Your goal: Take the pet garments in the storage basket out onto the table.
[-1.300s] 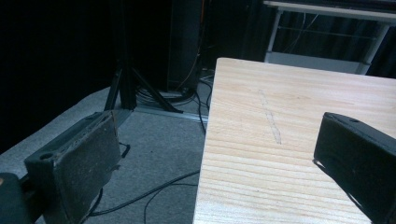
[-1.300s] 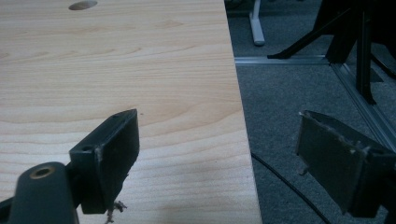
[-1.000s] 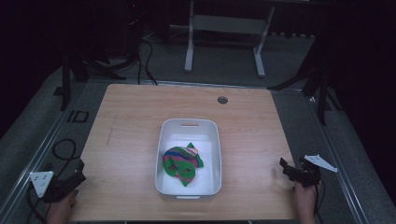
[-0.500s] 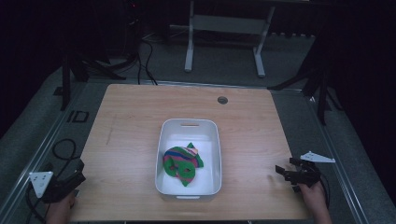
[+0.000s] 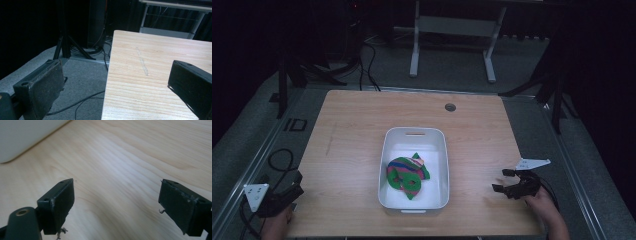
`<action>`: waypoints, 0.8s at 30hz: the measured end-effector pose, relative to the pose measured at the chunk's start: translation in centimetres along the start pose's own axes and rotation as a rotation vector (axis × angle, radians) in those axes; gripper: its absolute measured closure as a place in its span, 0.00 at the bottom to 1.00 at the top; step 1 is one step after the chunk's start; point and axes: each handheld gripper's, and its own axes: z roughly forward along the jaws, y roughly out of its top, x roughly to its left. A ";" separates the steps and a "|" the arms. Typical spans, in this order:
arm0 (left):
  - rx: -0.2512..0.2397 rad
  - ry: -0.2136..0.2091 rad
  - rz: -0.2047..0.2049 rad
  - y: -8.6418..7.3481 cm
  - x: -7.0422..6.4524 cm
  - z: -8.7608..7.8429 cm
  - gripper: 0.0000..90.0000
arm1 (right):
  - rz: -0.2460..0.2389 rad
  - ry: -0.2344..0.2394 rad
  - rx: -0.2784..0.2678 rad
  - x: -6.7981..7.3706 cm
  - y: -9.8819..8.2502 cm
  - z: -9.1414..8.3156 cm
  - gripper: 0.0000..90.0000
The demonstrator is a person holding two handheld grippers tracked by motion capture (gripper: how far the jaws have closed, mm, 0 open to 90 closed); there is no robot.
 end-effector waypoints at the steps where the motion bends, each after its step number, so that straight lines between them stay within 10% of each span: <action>1: 0.000 -0.001 0.001 0.0 0.0 0.0 0.01 | -0.007 0.018 0.013 0.2 0.3 0.2 0.15; 24: 0.002 -0.009 0.004 0.0 0.0 0.0 0.01 | -0.251 0.180 0.068 4.8 9.0 2.3 0.15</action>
